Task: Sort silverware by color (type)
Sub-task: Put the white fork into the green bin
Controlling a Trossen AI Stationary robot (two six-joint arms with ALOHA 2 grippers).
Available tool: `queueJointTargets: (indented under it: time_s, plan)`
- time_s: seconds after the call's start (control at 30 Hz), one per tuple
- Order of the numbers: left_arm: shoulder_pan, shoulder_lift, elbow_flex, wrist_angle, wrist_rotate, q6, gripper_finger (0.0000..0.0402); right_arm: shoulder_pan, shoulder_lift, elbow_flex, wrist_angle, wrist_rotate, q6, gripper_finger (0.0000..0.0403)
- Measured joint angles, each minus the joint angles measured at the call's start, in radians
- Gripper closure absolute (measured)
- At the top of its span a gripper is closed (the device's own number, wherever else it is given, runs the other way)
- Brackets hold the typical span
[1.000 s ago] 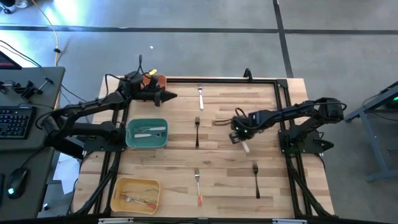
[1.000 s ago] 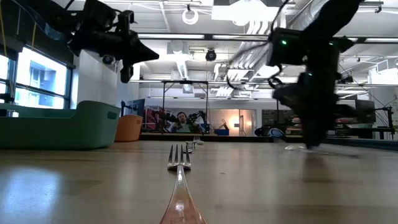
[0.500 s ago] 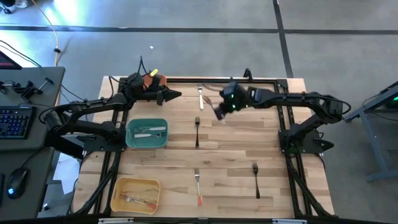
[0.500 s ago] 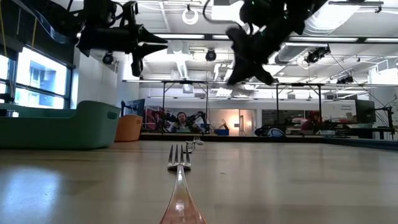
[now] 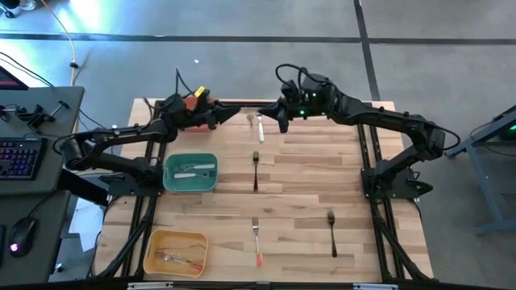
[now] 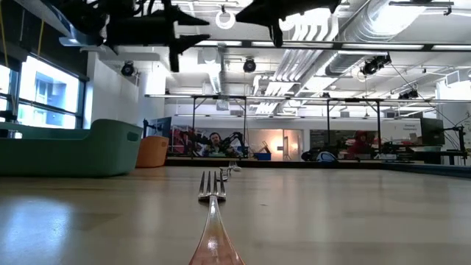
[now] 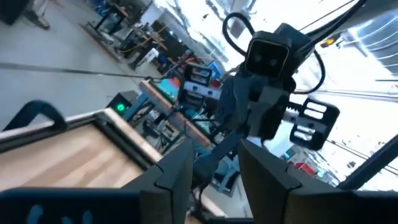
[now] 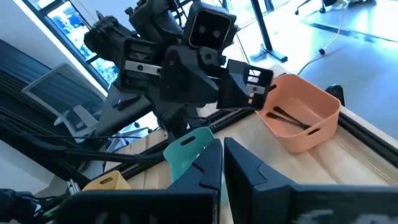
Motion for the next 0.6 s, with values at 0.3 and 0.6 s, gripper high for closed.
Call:
queueJointTargets:
  time_s: [0.3, 0.6]
  plan:
    - [-0.06, 0.101, 0.131, -0.005, 0.011, 0.066, 0.0295, 0.0, 0.0, 0.001, -0.027, -0.028, 0.0, 0.0402]
    - [-0.036, 0.102, 0.131, -0.065, 0.114, 0.097, 0.0395, 0.0, 0.0, 0.001, -0.147, -0.032, -0.034, 0.0403]
